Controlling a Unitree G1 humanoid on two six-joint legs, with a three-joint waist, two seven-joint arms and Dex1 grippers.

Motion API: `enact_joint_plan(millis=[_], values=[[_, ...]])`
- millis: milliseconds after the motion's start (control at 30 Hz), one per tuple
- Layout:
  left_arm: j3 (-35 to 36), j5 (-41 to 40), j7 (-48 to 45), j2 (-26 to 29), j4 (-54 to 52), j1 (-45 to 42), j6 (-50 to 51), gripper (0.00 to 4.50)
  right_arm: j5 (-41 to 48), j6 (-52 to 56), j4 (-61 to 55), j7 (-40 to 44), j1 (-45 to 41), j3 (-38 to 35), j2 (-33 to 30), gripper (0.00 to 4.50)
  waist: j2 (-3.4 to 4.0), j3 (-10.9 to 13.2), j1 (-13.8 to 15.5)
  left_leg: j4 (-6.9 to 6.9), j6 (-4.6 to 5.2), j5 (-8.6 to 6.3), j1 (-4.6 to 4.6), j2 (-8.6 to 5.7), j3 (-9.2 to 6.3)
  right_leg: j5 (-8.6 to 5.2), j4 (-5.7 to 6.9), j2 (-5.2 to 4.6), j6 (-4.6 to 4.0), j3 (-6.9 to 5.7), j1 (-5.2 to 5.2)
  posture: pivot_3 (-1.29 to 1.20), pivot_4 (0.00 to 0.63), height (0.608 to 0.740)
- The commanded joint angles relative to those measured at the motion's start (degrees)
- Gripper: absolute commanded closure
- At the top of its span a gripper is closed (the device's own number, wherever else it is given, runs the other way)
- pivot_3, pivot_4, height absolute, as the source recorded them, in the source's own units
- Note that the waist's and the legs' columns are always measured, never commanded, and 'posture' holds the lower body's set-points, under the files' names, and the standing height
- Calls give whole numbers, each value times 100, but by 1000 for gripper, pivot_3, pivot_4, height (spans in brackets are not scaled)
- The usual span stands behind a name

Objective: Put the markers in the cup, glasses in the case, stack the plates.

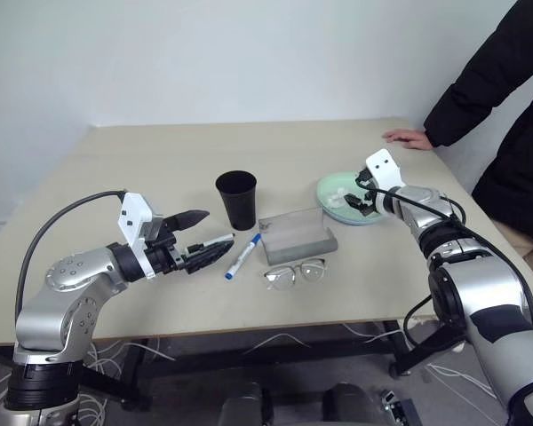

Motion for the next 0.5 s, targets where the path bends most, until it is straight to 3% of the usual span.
enact_joint_plan(millis=[33,233,500], values=[[-72,-33,46,-20,-250,-102,21,0,133,-200,-370,332,-308,-246,-286,69,0,0,7,0,0,0,0,0,0,0,0,0,0,0,0,0,0,740],[-571,207,124,-198,-197,-393,-14,0,425,65,-1030,1319,-262,-517,-701,69,0,0,18,0,14,0,0,-3,-1,0,-2,-2,0,0,4,0,0,740],[-1573,1030,135,-305,181,-1209,-67,0,1148,1565,-3832,3482,603,-363,-1313,69,1,0,19,1,38,-8,2,-3,-8,1,0,-1,-2,-4,4,0,0,740]])
